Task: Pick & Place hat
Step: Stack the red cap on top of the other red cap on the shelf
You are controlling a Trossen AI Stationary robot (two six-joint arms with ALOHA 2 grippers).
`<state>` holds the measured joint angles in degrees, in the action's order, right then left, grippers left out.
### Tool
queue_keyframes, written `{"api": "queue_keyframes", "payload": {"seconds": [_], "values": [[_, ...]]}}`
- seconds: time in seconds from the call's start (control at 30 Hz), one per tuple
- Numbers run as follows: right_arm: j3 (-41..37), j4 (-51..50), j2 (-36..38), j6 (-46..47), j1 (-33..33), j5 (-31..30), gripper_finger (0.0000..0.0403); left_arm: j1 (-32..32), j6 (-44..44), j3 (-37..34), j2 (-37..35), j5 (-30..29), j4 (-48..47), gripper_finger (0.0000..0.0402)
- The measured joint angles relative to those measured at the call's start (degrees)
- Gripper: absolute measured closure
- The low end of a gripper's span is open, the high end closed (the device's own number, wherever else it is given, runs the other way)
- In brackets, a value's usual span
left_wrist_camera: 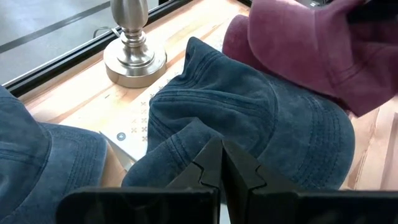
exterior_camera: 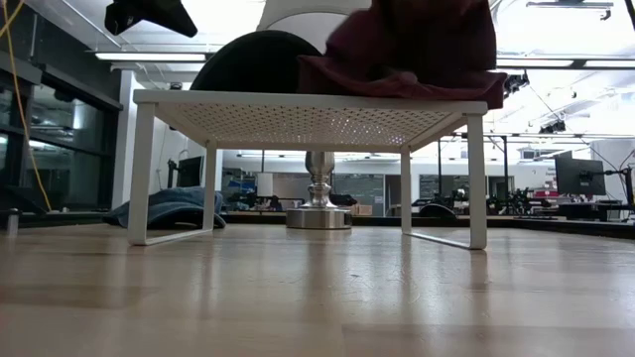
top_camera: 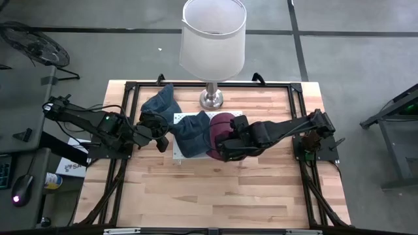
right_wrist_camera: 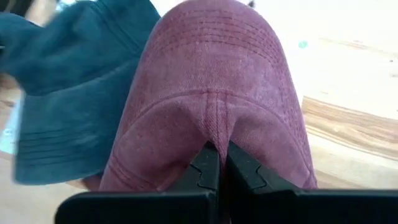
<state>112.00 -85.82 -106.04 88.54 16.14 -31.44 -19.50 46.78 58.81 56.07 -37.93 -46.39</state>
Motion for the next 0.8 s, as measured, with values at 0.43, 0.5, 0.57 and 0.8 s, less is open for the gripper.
{"api": "queue_keyframes", "payload": {"seconds": [0.43,0.5,0.57,0.8], "values": [[-6.27,5.28,0.39,0.06,-1.19,0.9,0.0403,0.0,0.02,0.0,0.0,0.21,0.0,0.0401],[-5.92,5.32,0.7,-0.15,-1.27,0.65,0.0403,0.01,0.02,0.0,0.01,0.32,0.0,0.0401],[-5.66,5.42,1.5,-0.34,-1.27,0.34,0.0403,0.02,0.04,0.0,0.0,0.6,0.02,0.0402],[-5.59,5.58,3.52,-0.79,-1.29,-0.64,0.0403,0.02,0.04,0.0,0.01,1.11,0.01,0.0402]]}}
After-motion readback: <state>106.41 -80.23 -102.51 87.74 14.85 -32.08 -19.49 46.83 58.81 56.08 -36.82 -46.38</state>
